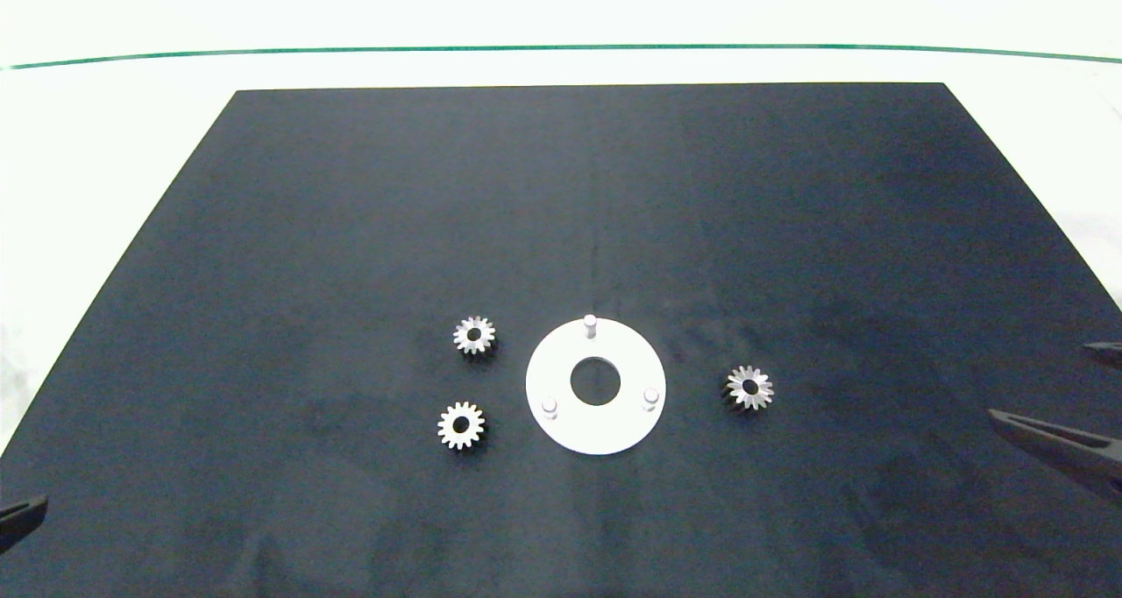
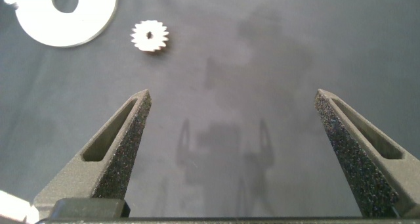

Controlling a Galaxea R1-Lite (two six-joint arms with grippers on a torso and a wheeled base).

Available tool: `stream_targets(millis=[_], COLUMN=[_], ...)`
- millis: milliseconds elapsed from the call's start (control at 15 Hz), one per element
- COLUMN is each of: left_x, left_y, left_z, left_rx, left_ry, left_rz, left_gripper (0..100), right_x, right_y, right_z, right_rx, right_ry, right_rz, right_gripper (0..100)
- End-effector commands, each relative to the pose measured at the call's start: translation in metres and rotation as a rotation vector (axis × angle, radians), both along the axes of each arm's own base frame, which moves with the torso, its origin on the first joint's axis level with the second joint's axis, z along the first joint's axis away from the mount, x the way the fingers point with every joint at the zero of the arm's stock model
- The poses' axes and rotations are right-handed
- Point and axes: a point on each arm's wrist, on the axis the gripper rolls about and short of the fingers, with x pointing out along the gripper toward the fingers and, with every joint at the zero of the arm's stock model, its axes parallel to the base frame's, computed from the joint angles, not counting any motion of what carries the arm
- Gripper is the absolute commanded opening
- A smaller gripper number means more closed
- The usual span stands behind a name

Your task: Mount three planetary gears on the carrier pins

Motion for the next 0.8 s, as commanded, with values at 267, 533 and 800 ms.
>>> stream_targets(millis=[267,533,800], left_x=[-0.013,-0.025,-0.037], left_y=[0.0,-0.001,-0.003], left_z=[0.003,0.001,-0.001], left_rx=[0.002,0.005,0.007], left_ry=[0.009,-0.012,-0.03], left_rz=[0.056,0.058,0.063], left_gripper=[100,100,100], right_x=[0.084,0.096,0.111], right_y=[0.08,0.099,0.106], right_z=[0.0,-0.011,-0.023], right_rx=[-0.143,-0.245,-0.347], right_ry=[0.212,0.276,0.29], right_rz=[0.261,0.323,0.27], right_gripper=[100,100,100])
